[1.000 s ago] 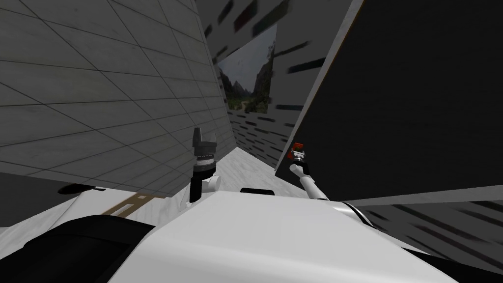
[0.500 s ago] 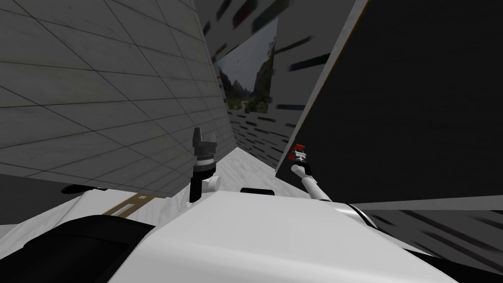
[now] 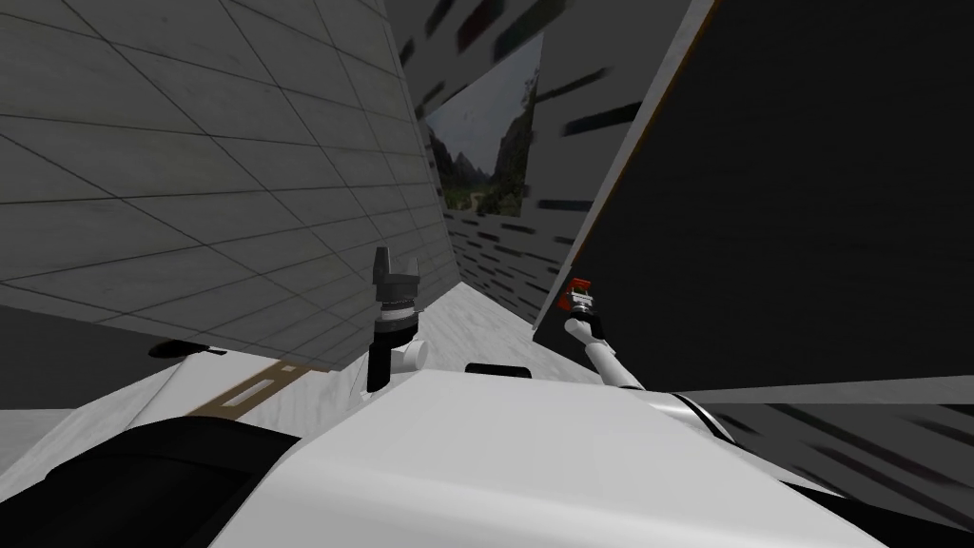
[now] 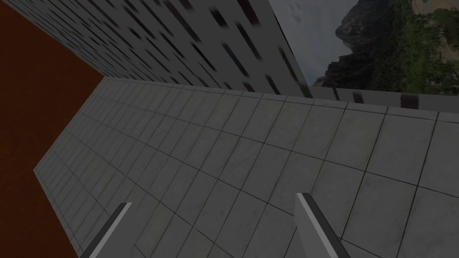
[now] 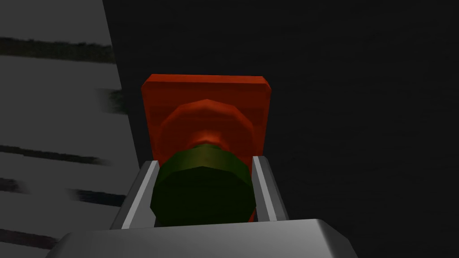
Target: Pull the door open
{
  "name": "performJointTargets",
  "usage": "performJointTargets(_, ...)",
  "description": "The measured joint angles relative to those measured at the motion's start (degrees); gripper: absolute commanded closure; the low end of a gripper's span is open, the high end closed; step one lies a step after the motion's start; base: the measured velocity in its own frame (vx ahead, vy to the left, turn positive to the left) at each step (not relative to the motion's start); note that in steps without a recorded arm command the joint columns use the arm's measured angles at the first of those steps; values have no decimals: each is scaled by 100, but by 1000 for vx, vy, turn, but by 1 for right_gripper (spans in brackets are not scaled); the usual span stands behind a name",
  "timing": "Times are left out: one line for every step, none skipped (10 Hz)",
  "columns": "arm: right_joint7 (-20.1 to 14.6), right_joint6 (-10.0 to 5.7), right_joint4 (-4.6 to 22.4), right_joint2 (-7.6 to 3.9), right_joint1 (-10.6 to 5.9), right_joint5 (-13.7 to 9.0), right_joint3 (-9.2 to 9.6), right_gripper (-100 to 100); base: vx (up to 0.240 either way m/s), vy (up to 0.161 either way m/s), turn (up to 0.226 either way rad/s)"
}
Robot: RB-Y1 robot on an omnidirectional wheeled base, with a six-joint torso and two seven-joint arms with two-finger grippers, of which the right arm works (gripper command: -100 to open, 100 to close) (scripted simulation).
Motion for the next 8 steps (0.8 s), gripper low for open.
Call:
performJointTargets(-38,38,-80,-5,47,-4,43,100,-257,-44,125)
performJointTargets(-82,101,-173,-24,112,-11,107,100,-277,-56,157)
performJointTargets(-171,122,-184,-61,135,-7,194,100,-292,-70,165)
performJointTargets(-275,145,-208,-106,154,-6,285,100,-273,-62,161)
performJointTargets(-361,166,-248,-136,178,-5,366,100,-273,-49,129)
performJointTargets(-473,165,-244,-188,176,4,468,100,-262,-24,115)
performJointTargets(-549,179,-287,-222,196,4,529,100,-113,-4,31)
performJointTargets(-561,199,-281,-209,215,5,548,100,-165,-38,87)
